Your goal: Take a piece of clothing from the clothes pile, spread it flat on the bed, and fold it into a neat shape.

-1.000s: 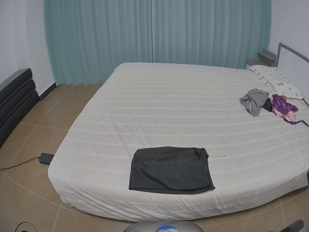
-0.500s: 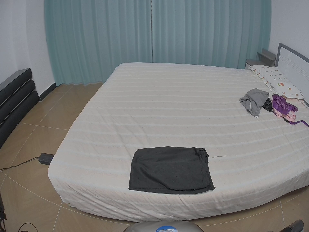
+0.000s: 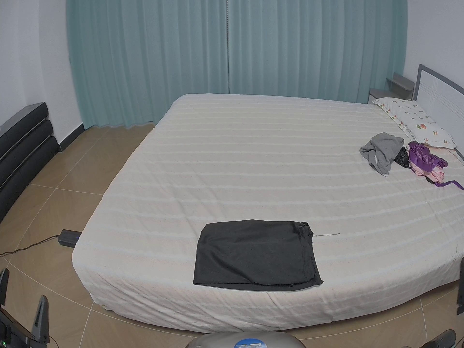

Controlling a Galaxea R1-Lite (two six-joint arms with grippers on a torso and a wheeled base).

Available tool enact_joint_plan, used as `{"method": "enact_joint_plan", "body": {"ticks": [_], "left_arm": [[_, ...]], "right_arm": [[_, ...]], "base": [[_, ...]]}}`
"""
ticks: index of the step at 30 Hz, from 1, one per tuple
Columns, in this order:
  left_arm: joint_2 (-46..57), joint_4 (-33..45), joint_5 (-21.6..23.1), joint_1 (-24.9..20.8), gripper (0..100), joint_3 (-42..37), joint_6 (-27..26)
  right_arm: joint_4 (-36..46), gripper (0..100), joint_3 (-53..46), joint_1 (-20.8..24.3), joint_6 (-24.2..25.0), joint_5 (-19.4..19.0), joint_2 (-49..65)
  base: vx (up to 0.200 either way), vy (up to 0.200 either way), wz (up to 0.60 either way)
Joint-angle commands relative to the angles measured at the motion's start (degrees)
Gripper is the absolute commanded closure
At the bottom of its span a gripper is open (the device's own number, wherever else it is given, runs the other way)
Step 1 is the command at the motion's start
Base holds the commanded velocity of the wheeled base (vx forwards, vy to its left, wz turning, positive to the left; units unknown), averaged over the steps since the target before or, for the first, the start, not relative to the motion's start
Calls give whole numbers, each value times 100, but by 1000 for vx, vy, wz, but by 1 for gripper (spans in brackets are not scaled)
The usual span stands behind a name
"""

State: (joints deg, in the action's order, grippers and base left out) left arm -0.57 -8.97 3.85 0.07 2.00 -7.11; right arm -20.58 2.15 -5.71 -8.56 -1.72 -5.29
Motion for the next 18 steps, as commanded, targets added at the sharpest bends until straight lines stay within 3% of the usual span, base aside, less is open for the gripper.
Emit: {"method": "enact_joint_plan", "body": {"ticks": [1,5,9,12,18], "left_arm": [[22,528,511,1,0,-200,588],[13,537,467,1,0,-200,1001],[13,563,265,1,0,-174,966],[-4,888,-227,1,0,-200,746],[13,906,-245,1,0,-200,728]], "right_arm": [[1601,0,-206,-10,126,-162,-51],[1636,0,-206,-36,337,-83,-51],[2014,0,-215,-467,495,66,-60],[2049,0,-215,-440,618,22,-60],[2031,0,-215,-370,575,-136,-69]], "base": [[0,0,0],[0,0,0],[0,0,0],[0,0,0],[0,0,0]]}}
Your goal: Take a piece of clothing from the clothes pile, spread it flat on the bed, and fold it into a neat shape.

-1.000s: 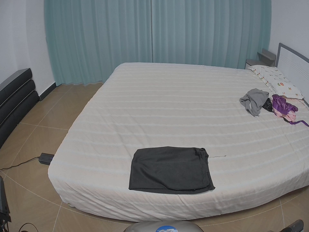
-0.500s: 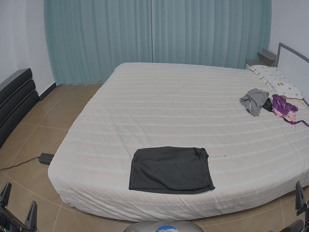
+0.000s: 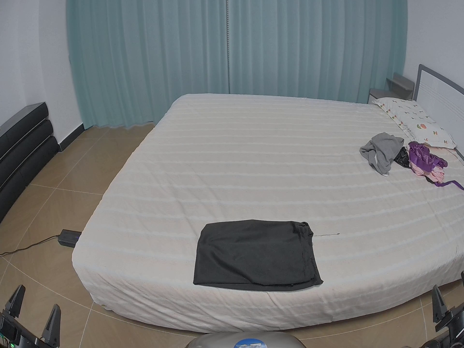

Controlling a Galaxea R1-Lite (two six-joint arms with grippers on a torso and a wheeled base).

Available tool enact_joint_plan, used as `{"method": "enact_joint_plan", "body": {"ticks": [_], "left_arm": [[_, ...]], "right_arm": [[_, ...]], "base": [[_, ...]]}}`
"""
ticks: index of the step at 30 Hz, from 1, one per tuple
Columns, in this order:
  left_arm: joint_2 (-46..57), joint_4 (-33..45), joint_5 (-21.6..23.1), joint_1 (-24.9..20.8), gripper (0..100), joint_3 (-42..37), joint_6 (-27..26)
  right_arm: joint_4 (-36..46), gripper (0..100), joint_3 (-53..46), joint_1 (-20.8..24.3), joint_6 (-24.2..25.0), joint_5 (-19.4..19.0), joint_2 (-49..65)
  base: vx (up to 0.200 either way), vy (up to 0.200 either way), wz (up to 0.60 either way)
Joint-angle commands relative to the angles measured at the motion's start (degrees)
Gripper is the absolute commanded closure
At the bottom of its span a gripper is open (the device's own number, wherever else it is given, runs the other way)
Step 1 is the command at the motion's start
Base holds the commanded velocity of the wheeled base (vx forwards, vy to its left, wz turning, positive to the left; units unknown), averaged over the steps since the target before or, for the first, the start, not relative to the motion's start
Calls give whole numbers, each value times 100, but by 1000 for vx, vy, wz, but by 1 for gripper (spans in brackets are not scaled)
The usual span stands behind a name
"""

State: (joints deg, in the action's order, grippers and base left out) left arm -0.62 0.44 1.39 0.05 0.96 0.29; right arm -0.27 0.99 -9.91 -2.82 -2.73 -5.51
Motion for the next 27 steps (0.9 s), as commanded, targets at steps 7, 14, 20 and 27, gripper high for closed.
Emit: {"method": "enact_joint_plan", "body": {"ticks": [7,14,20,27], "left_arm": [[27,-18,-42,4,0,-96,-91],[27,-35,-86,4,0,-96,-56],[27,-35,-86,4,0,-96,-38],[27,-35,-86,4,0,-96,-29]], "right_arm": [[27,0,-99,974,9,-8,542],[0,0,-99,1009,62,1,542],[0,0,-99,1009,123,9,542],[0,0,-99,1009,211,45,542]], "base": [[0,0,0],[0,0,0],[0,0,0],[0,0,0]]}}
